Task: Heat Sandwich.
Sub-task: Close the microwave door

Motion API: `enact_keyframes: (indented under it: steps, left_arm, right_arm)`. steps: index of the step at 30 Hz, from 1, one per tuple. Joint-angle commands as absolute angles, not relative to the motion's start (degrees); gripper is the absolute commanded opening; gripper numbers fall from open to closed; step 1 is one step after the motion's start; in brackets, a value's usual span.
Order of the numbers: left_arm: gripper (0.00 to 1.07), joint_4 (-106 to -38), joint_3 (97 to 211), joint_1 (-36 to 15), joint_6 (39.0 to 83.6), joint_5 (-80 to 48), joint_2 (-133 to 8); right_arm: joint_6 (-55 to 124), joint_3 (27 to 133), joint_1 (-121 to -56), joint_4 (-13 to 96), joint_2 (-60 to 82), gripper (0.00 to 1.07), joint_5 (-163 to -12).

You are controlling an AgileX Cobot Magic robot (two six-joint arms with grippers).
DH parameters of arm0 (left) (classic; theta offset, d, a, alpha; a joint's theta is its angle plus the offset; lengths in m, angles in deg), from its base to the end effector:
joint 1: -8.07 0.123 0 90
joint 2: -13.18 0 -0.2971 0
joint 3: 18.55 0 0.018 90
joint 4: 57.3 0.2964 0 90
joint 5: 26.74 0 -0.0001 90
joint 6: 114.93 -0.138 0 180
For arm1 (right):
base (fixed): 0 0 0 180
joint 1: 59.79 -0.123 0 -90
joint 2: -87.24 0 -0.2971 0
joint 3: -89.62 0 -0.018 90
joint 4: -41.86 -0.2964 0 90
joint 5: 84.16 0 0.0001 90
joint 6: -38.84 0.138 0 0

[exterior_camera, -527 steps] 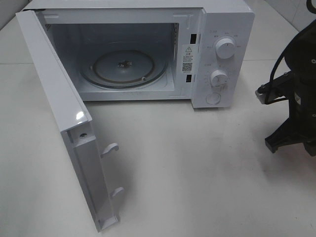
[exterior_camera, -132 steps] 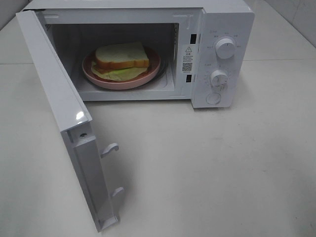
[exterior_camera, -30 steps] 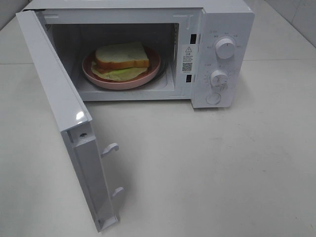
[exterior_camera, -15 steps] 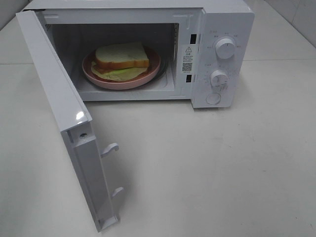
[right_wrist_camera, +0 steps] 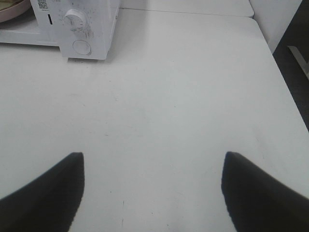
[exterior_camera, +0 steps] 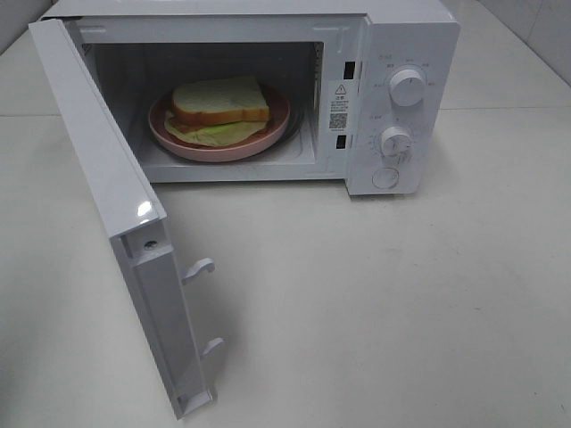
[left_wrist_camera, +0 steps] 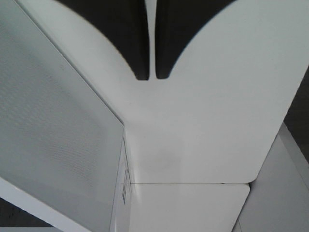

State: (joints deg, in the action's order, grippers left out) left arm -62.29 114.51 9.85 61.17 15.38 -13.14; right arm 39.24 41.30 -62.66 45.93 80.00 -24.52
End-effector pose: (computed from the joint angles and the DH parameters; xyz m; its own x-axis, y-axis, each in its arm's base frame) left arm 0.1371 -0.0038 0.2984 -0.4266 -0.0099 -0.9044 0.0232 0.9995 -0.0218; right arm 0.0645 -0.0052 0.2843 -0.4242 -0.0502 -0.9042 -0.0069 0.9986 -0.0522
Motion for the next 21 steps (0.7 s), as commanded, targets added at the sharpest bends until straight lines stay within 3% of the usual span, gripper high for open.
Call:
enact_keyframes:
  steps: [1,12,21]
  left_arm:
    - [0.00,-61.3,113.2,10.0,60.9,11.3,-14.1]
    - [0.00,-63.7,101.8,10.0,53.7,-12.5,-18.4]
    - [0.00,-63.7,95.4,10.0,53.4,-33.5,-25.6]
  right_arm:
    - [39.9,41.1,-62.2,45.9,81.5,0.76,-24.9]
    - [39.9,41.1,-62.2,45.9,81.5,0.76,-24.9]
    - [39.9,41.1,-62.2,46.0,81.5,0.76,-24.9]
